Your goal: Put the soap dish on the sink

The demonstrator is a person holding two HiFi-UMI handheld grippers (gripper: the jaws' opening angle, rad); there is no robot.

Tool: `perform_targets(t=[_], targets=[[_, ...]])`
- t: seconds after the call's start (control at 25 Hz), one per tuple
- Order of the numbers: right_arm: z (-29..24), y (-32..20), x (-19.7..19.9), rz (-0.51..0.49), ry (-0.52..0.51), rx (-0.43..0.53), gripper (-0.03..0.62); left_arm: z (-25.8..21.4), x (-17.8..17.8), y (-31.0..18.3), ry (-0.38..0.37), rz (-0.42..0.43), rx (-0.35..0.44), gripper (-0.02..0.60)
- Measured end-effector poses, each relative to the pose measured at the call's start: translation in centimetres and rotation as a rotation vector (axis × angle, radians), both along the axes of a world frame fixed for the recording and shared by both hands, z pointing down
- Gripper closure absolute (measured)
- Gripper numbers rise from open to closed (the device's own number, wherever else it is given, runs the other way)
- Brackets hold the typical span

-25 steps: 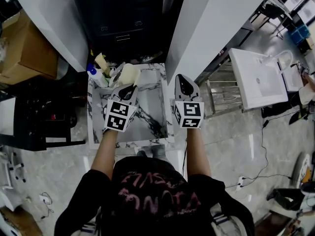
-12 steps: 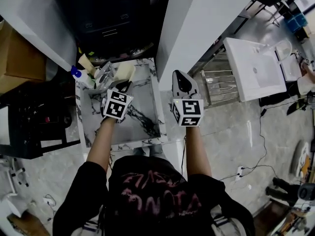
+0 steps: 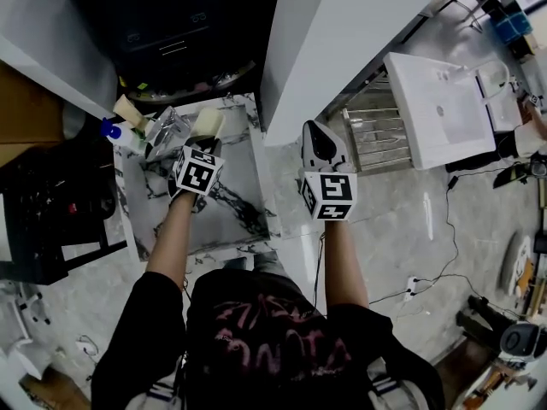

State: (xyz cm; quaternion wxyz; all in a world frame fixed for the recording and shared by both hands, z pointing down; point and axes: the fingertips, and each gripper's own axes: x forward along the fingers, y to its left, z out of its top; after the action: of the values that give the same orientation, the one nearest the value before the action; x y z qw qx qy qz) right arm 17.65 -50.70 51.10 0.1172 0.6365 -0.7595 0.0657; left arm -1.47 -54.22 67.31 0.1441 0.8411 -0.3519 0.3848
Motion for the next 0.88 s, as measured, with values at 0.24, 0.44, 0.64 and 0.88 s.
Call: perform_targets(t=[0.24,0.44,0.64,0.88], targets=[[1.3,-1.1,0.5,0.0,0.001,-0.029,0.58,2.7,0.5,-0.9,-0.023,0.002,-0.053,0.551],[1.9,-1.3,1.0,-0.003,0.012,-0.043,0.58,4.0,0.7,-1.0,-0.049,0.014,-0.075,0.548],[2.5,-1.3,1.6,0.003,0.015,-0.059,0.58,4.5,0.9,-1.0,-0.062,0.021,-0.078,0.548],[2.5,-1.3,1.4,-0.006,0.009,-0.067,0.58,4.6,0.7,-1.1,-0.079,0.024,-0.062,0.535]])
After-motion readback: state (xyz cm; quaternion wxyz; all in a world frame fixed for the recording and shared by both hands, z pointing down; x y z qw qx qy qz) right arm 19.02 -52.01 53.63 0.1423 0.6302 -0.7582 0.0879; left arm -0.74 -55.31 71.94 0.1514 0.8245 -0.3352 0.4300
